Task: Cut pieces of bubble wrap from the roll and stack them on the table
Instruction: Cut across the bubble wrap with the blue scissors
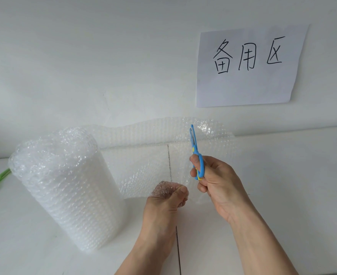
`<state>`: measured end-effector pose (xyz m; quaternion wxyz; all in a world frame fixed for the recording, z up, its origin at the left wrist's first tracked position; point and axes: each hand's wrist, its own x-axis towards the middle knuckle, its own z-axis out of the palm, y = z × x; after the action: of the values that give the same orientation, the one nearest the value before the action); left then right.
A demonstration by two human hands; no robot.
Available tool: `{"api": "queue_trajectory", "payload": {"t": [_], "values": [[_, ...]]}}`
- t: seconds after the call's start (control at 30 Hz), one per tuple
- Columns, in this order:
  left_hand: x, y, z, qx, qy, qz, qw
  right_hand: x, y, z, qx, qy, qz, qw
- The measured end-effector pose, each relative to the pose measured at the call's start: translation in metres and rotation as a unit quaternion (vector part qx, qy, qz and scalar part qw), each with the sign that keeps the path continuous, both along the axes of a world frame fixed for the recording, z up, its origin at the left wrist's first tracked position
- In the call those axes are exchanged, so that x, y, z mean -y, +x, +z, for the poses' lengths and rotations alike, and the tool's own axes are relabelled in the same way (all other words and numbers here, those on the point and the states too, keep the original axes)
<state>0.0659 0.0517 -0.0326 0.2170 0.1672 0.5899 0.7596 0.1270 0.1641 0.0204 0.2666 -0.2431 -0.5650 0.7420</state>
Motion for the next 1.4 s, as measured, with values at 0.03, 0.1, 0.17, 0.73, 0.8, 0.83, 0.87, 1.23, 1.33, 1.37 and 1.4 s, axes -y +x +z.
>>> {"api": "queue_trajectory", "payload": {"t": [0.03,0.1,0.17,0.73,0.8,0.83,0.87,1.23,1.33,1.37,1.4], "values": [[0.0000,0.0000,0.0000,0.001,0.000,0.000,1.000,0.0000,-0.0003,-0.0003,-0.001,0.001,0.001,1.000],[0.0002,0.0000,0.0000,0.003,0.000,-0.001,1.000,-0.0005,-0.0011,-0.0013,-0.007,-0.001,0.002,1.000],[0.0005,0.0006,0.0003,0.002,-0.003,-0.004,1.000,-0.0017,-0.0011,-0.0012,-0.009,-0.003,-0.001,1.000],[0.0017,0.0012,0.0025,0.002,-0.015,-0.007,1.000,-0.0054,-0.0012,0.0019,-0.003,0.006,0.003,1.000],[0.0019,0.0016,0.0027,0.004,-0.015,-0.008,1.000,-0.0049,-0.0007,0.0025,-0.005,0.005,0.002,1.000],[0.0021,0.0016,0.0026,0.005,-0.016,-0.009,1.000,-0.0047,-0.0006,0.0029,-0.007,0.002,0.004,1.000],[0.0026,0.0017,0.0024,0.005,-0.016,-0.011,1.000,-0.0046,-0.0005,0.0034,-0.010,-0.001,0.005,1.000],[0.0062,0.0032,0.0034,0.001,-0.016,-0.023,1.000,-0.0050,-0.0003,0.0041,-0.012,0.013,0.004,1.000],[0.0065,0.0032,0.0038,0.006,-0.013,-0.023,1.000,-0.0062,0.0005,0.0047,-0.020,0.009,0.017,1.000],[0.0066,0.0029,0.0039,0.008,-0.012,-0.023,1.000,-0.0071,0.0009,0.0050,-0.024,0.009,0.021,0.999],[0.0068,0.0028,0.0042,0.009,-0.011,-0.023,1.000,-0.0080,0.0012,0.0052,-0.027,0.011,0.025,0.999]]}}
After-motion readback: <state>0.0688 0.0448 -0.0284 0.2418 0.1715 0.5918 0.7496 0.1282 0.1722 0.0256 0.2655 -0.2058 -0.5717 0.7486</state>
